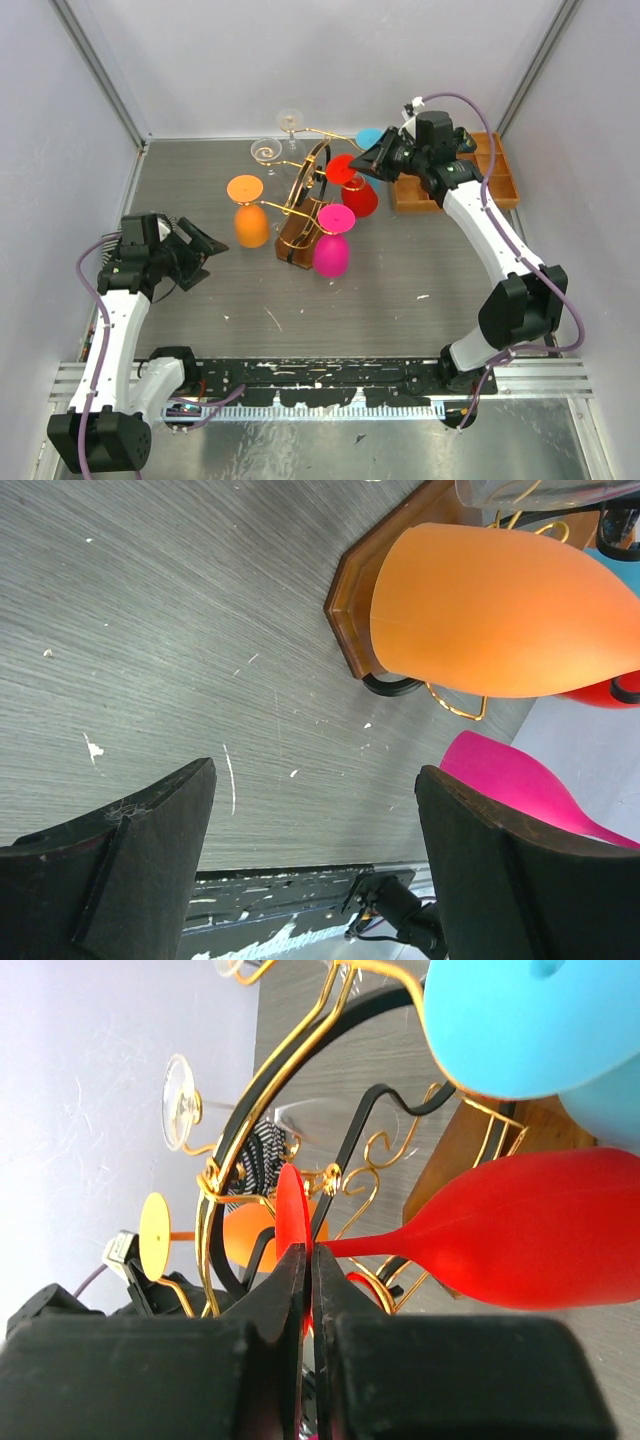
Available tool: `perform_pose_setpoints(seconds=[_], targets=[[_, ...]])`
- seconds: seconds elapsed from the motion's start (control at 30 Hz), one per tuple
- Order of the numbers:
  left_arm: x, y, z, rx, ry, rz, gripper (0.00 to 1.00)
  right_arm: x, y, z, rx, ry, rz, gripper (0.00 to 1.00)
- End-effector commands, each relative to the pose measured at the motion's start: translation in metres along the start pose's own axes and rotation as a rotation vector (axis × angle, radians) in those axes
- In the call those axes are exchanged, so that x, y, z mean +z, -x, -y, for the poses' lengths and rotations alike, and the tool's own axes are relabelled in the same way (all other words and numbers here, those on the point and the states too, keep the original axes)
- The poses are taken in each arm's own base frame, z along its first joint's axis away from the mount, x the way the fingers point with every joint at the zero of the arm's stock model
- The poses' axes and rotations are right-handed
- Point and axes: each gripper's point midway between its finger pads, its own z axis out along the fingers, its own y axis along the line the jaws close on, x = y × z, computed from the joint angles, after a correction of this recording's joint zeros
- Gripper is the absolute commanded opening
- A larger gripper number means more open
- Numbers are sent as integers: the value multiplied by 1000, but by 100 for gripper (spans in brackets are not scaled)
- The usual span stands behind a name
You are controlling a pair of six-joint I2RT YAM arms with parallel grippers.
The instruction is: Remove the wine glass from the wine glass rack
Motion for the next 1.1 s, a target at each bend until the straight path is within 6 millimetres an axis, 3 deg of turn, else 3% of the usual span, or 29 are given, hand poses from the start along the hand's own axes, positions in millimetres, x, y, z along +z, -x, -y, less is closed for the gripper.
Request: perform_pose_setpoints(seconds=[0.0, 0.17, 0.3, 0.53, 0.7, 0.9, 1.07], targets=[[-8, -2, 5, 35, -22, -9, 88, -17, 47, -32, -54, 72, 144, 1], [-11, -4, 2, 32, -5, -2, 88, -40, 78, -27, -52, 65, 220, 1], [-11, -5, 3, 26, -11, -12, 88, -66, 87, -17, -48, 55, 238, 1], [-12, -7, 5, 30, -26, -17, 89, -120, 69, 23, -132, -143, 221, 1], [-11, -10, 6, 27, -42, -28, 89, -156, 64, 88, -209, -540, 214, 1], [-8, -15, 4, 24, -53, -47, 88, -214, 52, 180, -257, -1090, 154, 1], [-1, -16, 4, 13, -72, -61, 88, -232, 34, 241, -268, -1374, 54, 1]])
